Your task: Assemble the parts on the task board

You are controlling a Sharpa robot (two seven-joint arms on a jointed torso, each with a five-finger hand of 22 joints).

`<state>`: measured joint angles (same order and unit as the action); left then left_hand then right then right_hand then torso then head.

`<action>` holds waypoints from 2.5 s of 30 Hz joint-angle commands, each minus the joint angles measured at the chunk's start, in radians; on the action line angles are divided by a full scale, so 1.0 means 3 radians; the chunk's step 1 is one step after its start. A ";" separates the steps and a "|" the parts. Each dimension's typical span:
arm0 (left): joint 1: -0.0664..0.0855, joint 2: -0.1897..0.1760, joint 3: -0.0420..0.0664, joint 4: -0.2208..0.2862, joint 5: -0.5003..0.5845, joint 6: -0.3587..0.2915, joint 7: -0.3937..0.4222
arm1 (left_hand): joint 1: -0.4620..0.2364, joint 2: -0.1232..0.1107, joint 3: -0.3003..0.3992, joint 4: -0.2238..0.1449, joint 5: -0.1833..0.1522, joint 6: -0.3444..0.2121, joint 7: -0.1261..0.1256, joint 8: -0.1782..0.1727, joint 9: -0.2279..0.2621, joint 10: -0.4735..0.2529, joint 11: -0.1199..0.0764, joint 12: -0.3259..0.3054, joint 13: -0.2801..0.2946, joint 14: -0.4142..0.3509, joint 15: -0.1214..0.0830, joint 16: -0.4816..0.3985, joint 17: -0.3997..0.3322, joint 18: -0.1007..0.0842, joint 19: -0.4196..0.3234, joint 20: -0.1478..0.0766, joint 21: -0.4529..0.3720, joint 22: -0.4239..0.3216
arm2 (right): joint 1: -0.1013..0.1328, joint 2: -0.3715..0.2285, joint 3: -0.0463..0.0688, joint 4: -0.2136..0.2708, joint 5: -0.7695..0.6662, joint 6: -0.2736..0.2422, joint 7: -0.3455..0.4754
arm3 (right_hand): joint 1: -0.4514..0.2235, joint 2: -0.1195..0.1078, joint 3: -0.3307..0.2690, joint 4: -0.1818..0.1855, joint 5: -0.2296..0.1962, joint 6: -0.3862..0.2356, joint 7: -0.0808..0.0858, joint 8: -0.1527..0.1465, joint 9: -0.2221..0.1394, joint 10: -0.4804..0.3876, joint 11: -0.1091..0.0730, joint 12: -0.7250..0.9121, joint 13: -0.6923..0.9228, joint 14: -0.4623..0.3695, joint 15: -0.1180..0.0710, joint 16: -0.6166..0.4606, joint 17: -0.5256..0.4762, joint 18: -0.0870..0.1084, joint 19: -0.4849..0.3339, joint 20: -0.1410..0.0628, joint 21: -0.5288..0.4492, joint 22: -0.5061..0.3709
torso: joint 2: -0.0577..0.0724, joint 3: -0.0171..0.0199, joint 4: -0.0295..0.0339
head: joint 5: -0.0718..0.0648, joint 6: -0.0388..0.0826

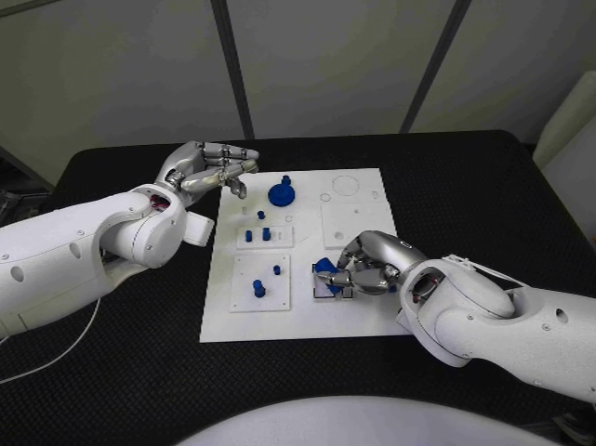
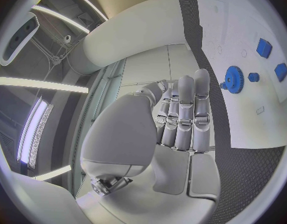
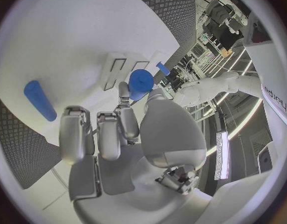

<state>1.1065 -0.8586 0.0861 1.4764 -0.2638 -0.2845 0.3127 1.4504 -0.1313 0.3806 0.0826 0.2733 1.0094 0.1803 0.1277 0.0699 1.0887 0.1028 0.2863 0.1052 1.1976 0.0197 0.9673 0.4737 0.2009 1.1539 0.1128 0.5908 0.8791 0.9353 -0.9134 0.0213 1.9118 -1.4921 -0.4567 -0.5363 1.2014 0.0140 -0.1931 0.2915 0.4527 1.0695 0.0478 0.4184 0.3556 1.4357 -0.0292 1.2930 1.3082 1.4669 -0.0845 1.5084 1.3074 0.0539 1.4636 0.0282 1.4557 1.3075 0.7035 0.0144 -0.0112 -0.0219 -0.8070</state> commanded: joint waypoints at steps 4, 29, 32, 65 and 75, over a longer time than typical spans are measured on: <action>0.0004 0.0000 0.0002 0.0009 0.0006 0.0040 0.0001 | -0.0039 0.0003 -0.0016 0.0002 -0.0014 -0.0005 -0.0008 -0.0005 0.0001 -0.0025 0.0002 0.0019 0.0006 -0.0017 0.0000 -0.0003 -0.0003 -0.0060 -0.0003 0.0010 -0.0016 -0.0003 | 0.0005 0.0031 0.0003 -0.0017 -0.0100 0.0161 -0.0102 | -0.0068 0.0022 -0.0043 0.0004 -0.0056 0.0057 -0.0044 0.0057 0.0051 0.0024 -0.0020 0.0022 0.0031 0.0271 -0.0035 0.0023 0.0493 -0.0043 0.0066 -0.0030 0.0022 0.0265 | -0.0002 0.0001 -0.0004 | 0.0006 -0.0009; 0.0004 -0.0014 0.0002 0.0008 0.0006 0.0039 -0.0006 | -0.0042 0.0004 -0.0018 0.0002 -0.0014 -0.0006 -0.0008 -0.0004 0.0001 -0.0028 0.0002 0.0021 0.0006 -0.0019 0.0000 -0.0003 -0.0005 -0.0060 -0.0003 0.0010 -0.0018 -0.0006 | 0.0005 0.0064 0.0002 -0.0027 -0.0177 0.0106 -0.0083 | -0.0796 -0.0043 -0.0228 0.0011 -0.1062 -0.0036 -0.0046 0.0212 0.0228 0.0023 -0.0021 -0.0042 0.0047 0.0272 -0.0037 0.0021 0.0502 -0.0042 0.0062 -0.0037 0.0014 0.0269 | -0.0004 0.0002 -0.0005 | 0.0025 -0.0023; 0.0004 -0.0013 0.0002 0.0007 0.0006 0.0039 -0.0005 | -0.0042 0.0004 -0.0018 0.0002 -0.0014 -0.0006 -0.0008 -0.0004 0.0001 -0.0028 0.0002 0.0021 0.0006 -0.0019 0.0000 -0.0003 -0.0005 -0.0060 -0.0003 0.0010 -0.0018 -0.0006 | 0.0005 0.0056 0.0002 -0.0015 -0.0186 0.0092 -0.0063 | -0.0799 -0.0039 -0.0216 0.0009 -0.1054 -0.0038 -0.0046 0.0214 0.0231 0.0025 -0.0022 -0.0040 0.0050 0.0272 -0.0037 0.0022 0.0506 -0.0043 0.0063 -0.0037 0.0016 0.0271 | -0.0004 0.0004 -0.0005 | 0.0027 -0.0023; -0.0009 -0.0013 0.0001 -0.0016 0.0006 0.0047 -0.0012 | -0.0042 0.0004 -0.0018 0.0002 -0.0014 -0.0006 -0.0008 -0.0004 0.0001 -0.0028 0.0002 0.0021 0.0006 -0.0019 0.0000 -0.0003 -0.0005 -0.0060 -0.0003 0.0010 -0.0018 -0.0006 | 0.0004 -0.0145 0.0001 0.0173 -0.0236 0.0111 0.0209 | 0.0129 -0.0032 -0.0064 -0.0188 -0.0758 -0.0065 -0.0058 0.0255 0.0296 0.0046 -0.0033 -0.0042 0.0098 0.0280 -0.0046 0.0039 0.0548 -0.0048 0.0074 -0.0045 0.0028 0.0303 | 0.0000 0.0002 0.0003 | 0.0024 -0.0018; -0.0011 -0.0013 0.0001 -0.0013 0.0006 0.0053 -0.0018 | -0.0046 0.0010 -0.0018 0.0004 -0.0014 -0.0009 -0.0006 -0.0004 0.0001 -0.0033 0.0004 0.0025 0.0007 -0.0022 0.0001 -0.0002 -0.0008 -0.0060 -0.0003 0.0011 -0.0022 -0.0009 | 0.0005 -0.0083 0.0001 0.0082 -0.0318 0.0124 0.0136 | 0.0322 0.0037 -0.0031 -0.0237 -0.0739 -0.0061 -0.0068 0.0258 0.0304 0.0054 -0.0042 -0.0037 0.0114 0.0281 -0.0052 0.0041 0.0554 -0.0050 0.0078 -0.0049 0.0032 0.0313 | 0.0004 0.0001 -0.0002 | 0.0035 -0.0033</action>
<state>1.1023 -0.8632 0.0859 1.4714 -0.2638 -0.2801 0.3064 1.4463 -0.1272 0.3806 0.0826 0.2733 1.0094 0.1803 0.1277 0.0699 1.0850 0.1064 0.2903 0.1064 1.1975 0.0198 0.9673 0.4725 0.2009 1.1539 0.1129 0.5908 0.8775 0.9357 -0.9391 0.0214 1.9374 -1.5670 -0.4248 -0.4867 1.2824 0.0191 -0.2053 0.2237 0.2276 1.0546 0.0336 0.4919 0.4453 1.4459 -0.0398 1.2853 1.3147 1.4649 -0.0963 1.5158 1.3076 0.0542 1.4663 0.0189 1.4597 1.3073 0.7042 0.0147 -0.0110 -0.0118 -0.8163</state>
